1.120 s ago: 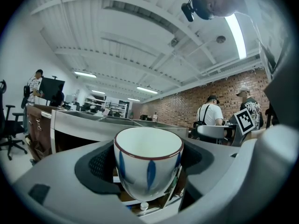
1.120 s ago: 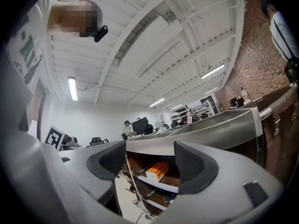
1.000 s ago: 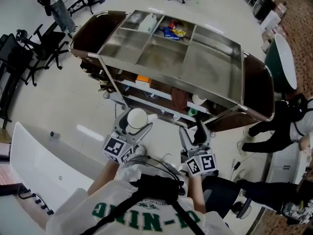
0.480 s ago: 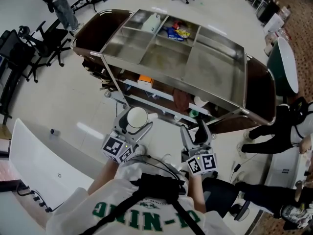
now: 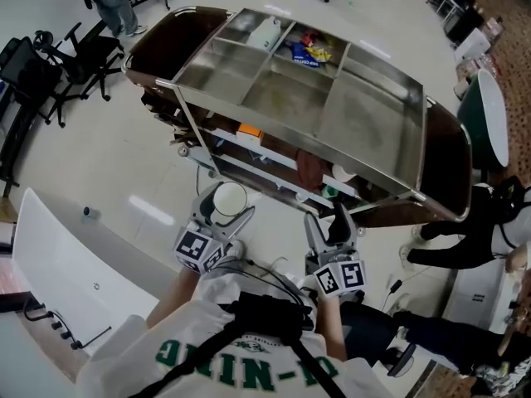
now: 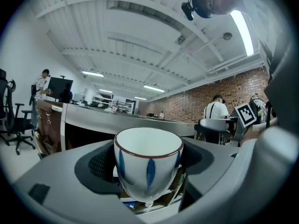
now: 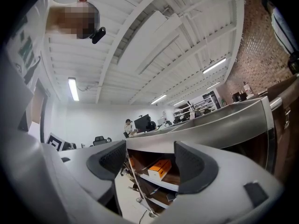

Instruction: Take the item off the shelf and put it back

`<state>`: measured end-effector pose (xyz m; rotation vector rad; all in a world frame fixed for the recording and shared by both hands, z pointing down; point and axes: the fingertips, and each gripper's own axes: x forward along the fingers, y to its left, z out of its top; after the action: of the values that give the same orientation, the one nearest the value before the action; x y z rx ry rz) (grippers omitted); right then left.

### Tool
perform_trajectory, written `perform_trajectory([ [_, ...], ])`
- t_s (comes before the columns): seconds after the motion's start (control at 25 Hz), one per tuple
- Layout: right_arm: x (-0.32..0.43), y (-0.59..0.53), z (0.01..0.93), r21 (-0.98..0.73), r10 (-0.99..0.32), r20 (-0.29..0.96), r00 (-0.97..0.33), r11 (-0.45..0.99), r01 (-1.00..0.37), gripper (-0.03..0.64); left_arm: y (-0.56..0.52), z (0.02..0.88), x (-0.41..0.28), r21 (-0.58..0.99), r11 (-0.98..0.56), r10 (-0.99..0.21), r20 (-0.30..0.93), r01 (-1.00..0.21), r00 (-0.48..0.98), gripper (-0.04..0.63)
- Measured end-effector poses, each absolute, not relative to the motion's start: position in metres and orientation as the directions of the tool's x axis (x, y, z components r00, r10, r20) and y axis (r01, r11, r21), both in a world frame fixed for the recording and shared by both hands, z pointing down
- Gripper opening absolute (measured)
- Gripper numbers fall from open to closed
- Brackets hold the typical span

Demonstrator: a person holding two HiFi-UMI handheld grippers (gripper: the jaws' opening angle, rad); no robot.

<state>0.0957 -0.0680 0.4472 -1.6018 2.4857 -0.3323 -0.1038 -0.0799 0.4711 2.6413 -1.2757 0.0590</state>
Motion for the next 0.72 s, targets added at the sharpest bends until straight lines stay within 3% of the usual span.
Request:
perform_trajectory([
  [0.72, 0.117, -0.098, 0.505, -0.325, -0.903, 0.096, -0.418, 0.368, -0.871, 0.347, -0.107, 0.653, -0.057, 0.202, -0.615, -0.647, 0.423, -0.762, 0.634, 0.382],
])
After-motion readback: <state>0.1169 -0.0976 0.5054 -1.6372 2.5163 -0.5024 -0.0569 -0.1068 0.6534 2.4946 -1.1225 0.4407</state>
